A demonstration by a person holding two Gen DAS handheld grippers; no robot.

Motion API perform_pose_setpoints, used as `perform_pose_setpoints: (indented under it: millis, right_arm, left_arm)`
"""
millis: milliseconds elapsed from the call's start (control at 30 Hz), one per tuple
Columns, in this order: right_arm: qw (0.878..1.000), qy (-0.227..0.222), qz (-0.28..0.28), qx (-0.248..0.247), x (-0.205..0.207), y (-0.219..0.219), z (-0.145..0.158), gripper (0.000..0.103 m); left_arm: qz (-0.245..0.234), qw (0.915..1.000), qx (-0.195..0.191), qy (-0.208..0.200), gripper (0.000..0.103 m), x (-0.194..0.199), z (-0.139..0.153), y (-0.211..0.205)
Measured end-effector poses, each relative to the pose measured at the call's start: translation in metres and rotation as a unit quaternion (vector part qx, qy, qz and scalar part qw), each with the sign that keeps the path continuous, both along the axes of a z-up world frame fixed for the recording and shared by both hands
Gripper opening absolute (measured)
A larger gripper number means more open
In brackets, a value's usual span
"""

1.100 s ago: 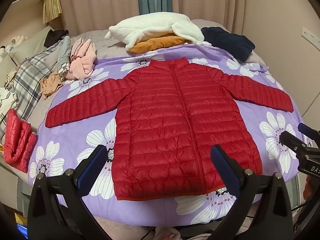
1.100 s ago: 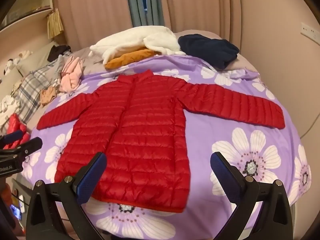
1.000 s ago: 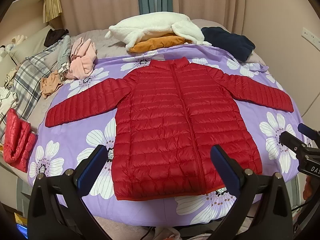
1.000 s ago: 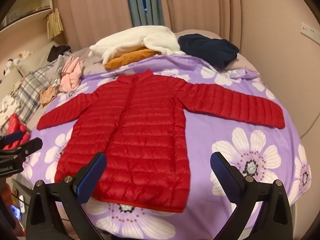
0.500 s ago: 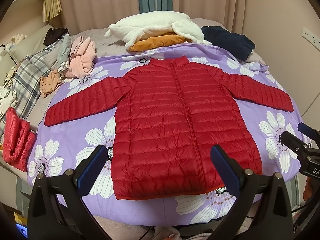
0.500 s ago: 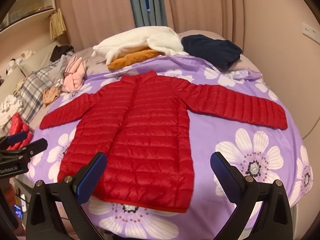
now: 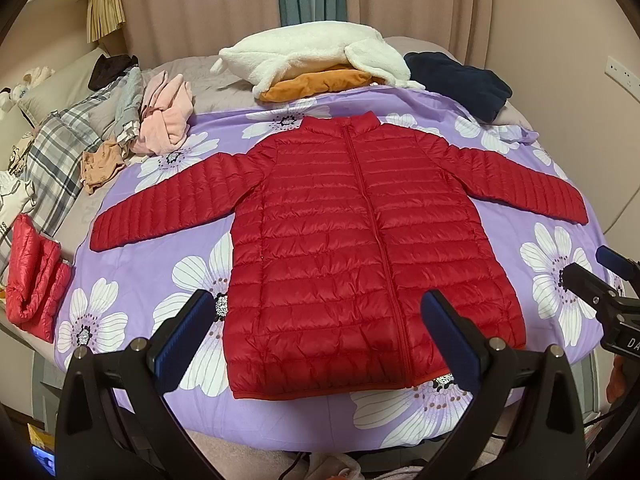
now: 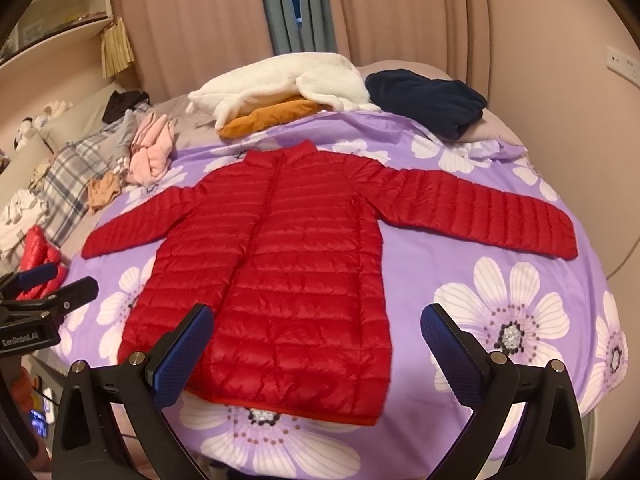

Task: Fold large clothes

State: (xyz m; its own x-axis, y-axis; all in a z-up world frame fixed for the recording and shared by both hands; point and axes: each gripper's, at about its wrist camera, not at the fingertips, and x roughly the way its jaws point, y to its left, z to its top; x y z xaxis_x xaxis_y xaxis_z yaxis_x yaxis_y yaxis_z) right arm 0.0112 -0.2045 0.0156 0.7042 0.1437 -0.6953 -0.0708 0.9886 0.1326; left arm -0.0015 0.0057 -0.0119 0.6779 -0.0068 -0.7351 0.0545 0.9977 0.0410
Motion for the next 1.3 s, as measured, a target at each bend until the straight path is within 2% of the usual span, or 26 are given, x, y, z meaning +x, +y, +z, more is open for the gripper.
perform_pose_setpoints:
  millis: [233,400,633,1300]
  right_arm:
    - [1.000,0.005,0.002,-0.006,0.0009,0.0010,-0.0008,0.102]
    - [1.000,-0.002,0.004,0.009,-0.0007,0.0010,0.0005,0.102]
    - [1.000,0.006,0.004,-0.008,0.0005,0.0026,-0.0006,0.102]
    - [1.000,0.007,0.002,-0.010,0.0010,0.0043,-0.0002,0.102]
  left_arm:
    - [0.000,1.0000,-0.002,0.000,0.103,0.0001,0.0008,0.0000]
    - [0.000,1.0000,0.002,-0.002,0.103,0.0002,0.0014,0.0008]
    - [0.001,1.0000,-0.001,-0.010,0.103,0.0000,0.0030,0.0066]
    - [0.004,1.0000,-0.002,0.007,0.103,0.0011,0.0035,0.0079]
